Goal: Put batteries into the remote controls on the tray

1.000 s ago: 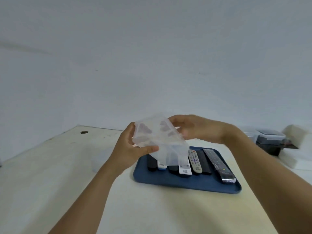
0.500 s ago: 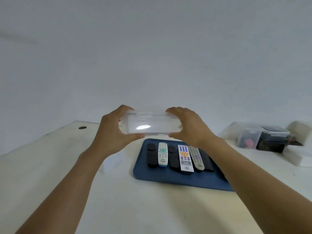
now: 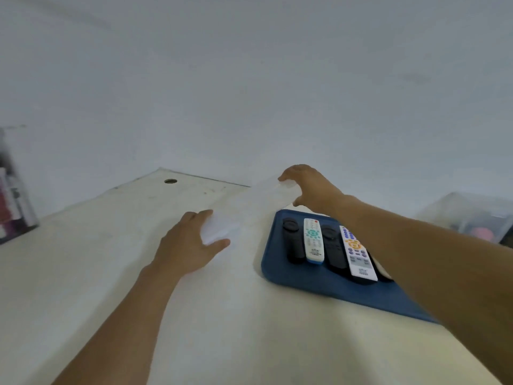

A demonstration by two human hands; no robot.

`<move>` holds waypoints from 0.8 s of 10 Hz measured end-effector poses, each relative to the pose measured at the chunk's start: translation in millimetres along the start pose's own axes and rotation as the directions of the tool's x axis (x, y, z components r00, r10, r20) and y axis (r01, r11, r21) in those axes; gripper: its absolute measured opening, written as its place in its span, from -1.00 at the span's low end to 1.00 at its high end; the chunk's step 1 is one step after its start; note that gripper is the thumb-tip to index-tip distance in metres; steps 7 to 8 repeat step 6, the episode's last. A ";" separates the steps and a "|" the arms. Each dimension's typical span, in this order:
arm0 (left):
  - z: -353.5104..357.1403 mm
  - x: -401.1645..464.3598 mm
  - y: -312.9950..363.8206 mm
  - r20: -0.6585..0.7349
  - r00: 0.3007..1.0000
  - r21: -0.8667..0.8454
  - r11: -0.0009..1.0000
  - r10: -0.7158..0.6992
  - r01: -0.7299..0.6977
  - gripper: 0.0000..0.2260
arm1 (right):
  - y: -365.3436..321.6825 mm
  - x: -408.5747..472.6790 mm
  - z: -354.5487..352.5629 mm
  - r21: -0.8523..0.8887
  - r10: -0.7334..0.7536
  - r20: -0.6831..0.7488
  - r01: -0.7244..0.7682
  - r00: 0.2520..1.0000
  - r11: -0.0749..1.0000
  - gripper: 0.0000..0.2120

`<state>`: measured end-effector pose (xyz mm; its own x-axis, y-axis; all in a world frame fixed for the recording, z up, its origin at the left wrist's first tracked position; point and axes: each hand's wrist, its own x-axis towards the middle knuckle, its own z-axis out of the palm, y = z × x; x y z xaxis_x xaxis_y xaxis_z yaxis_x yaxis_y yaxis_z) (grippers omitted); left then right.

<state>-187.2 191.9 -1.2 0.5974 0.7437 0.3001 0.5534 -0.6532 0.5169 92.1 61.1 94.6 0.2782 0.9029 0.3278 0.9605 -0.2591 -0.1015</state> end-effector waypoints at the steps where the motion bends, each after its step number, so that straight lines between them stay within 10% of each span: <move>1: -0.4 -1.2 -5.4 -0.063 0.998 -0.028 1.000 0.012 -0.014 -0.26 | 11.5 20.0 23.9 0.050 -0.053 0.038 0.051 0.998 0.997 -0.31; 8: 4.2 -23.4 18.6 -0.146 0.989 0.006 1.000 0.030 -0.030 -0.02 | -24.5 13.3 42.3 0.172 0.020 0.157 -0.047 0.987 0.984 -0.36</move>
